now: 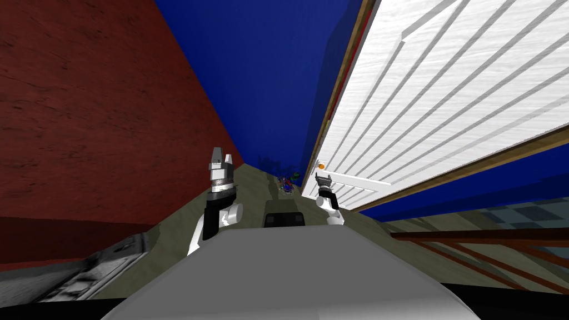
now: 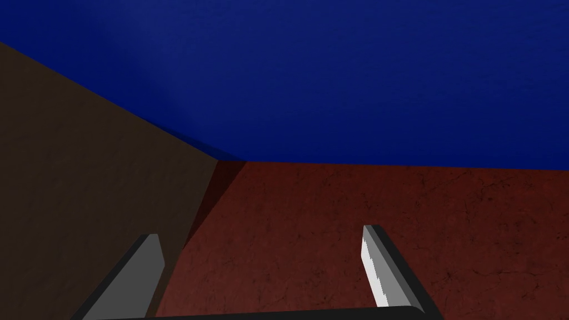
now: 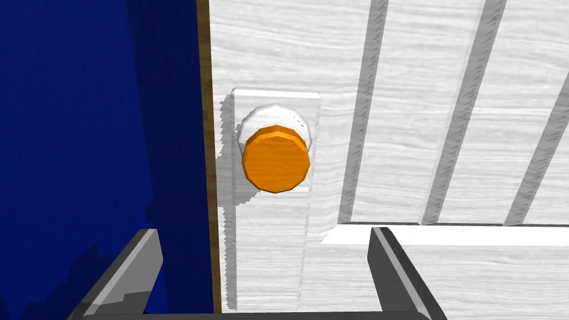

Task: Pull the door open

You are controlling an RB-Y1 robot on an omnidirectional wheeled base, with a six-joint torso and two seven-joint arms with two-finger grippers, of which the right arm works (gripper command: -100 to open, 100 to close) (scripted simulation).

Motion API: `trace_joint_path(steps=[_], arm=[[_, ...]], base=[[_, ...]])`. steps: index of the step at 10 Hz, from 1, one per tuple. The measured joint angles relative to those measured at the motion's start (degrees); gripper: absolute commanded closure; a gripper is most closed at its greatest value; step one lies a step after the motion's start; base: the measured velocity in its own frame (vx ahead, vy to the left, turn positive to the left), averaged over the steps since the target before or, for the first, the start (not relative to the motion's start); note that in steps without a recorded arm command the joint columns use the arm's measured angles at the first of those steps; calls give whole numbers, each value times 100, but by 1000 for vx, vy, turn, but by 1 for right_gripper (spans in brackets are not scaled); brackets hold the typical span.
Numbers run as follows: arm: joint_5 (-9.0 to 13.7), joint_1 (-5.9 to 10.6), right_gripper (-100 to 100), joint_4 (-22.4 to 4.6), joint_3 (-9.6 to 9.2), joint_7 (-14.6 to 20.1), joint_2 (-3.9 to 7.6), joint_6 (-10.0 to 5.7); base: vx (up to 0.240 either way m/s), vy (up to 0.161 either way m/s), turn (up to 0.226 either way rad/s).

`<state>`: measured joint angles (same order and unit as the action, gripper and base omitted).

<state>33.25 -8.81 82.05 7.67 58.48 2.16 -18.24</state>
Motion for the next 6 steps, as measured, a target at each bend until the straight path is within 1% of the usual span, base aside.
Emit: trace_joint_path(steps=[1, 2, 3, 4, 6], arm=[[11, -2, -100, 4, -3, 30, -5, 2], [46, 30, -100, -44, 62, 62, 88, 10], [88, -18, -100, -43, 110, 129, 188, 5], [132, 3, -100, -119, 172, 203, 296, -20], [236, 78, -100, -339, 308, 383, 552, -93]], base=[[66, -2, 84], [174, -9, 179], [224, 8, 158], [227, 3, 113], [216, -51, 138]])
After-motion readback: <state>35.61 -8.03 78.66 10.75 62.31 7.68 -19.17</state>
